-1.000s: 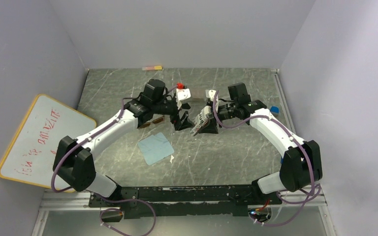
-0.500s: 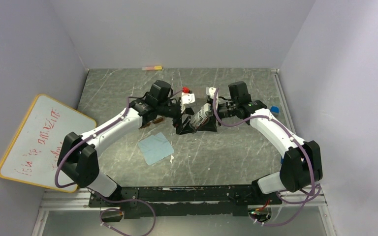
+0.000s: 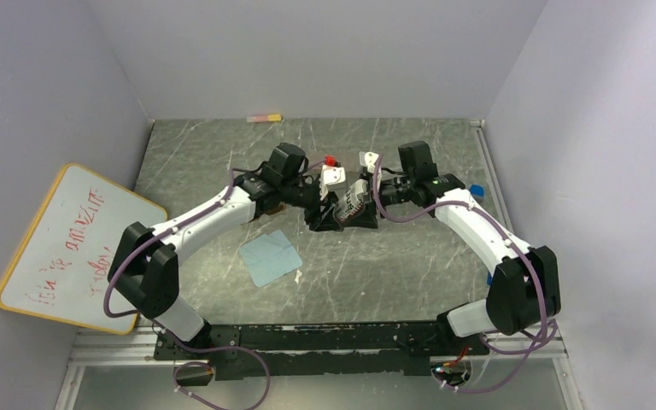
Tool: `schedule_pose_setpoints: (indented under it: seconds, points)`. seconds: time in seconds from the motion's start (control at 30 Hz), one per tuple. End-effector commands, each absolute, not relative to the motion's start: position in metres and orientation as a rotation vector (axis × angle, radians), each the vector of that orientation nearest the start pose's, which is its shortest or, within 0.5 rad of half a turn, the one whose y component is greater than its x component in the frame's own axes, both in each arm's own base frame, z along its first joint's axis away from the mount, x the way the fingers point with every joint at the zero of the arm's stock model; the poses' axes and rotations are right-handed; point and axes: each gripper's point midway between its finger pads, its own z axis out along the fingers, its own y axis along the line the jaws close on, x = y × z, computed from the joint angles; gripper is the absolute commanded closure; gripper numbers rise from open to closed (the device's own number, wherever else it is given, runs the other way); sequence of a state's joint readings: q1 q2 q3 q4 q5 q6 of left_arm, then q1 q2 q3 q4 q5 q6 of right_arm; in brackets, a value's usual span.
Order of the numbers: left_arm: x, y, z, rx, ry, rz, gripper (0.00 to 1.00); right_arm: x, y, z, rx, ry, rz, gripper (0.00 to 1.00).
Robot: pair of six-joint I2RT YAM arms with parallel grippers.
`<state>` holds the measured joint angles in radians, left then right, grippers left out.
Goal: Organize the sunglasses
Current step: Open the sunglasses case.
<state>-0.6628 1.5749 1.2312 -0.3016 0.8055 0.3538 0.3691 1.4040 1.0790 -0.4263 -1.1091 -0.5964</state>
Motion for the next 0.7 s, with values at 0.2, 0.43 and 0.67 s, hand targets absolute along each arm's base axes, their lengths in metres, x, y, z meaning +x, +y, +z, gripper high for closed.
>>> schedule_pose_setpoints:
  seconds: [0.2, 0.43, 0.67]
  points:
    - [0.227, -0.352, 0.228, 1.5, 1.488, -1.24, 0.53, 0.236, 0.25, 0.22, -1.576, 1.275, 1.045, 0.96]
    - [0.23, -0.337, 0.236, 1.443, 1.473, -1.41, 0.48, 0.214, 0.243, 0.219, -1.679, 1.137, 1.017, 0.99]
    - [0.249, -0.316, 0.24, 1.322, 1.499, -1.538, 0.41, 0.201, 0.24, 0.218, -1.72, 1.107, 1.048, 1.0]
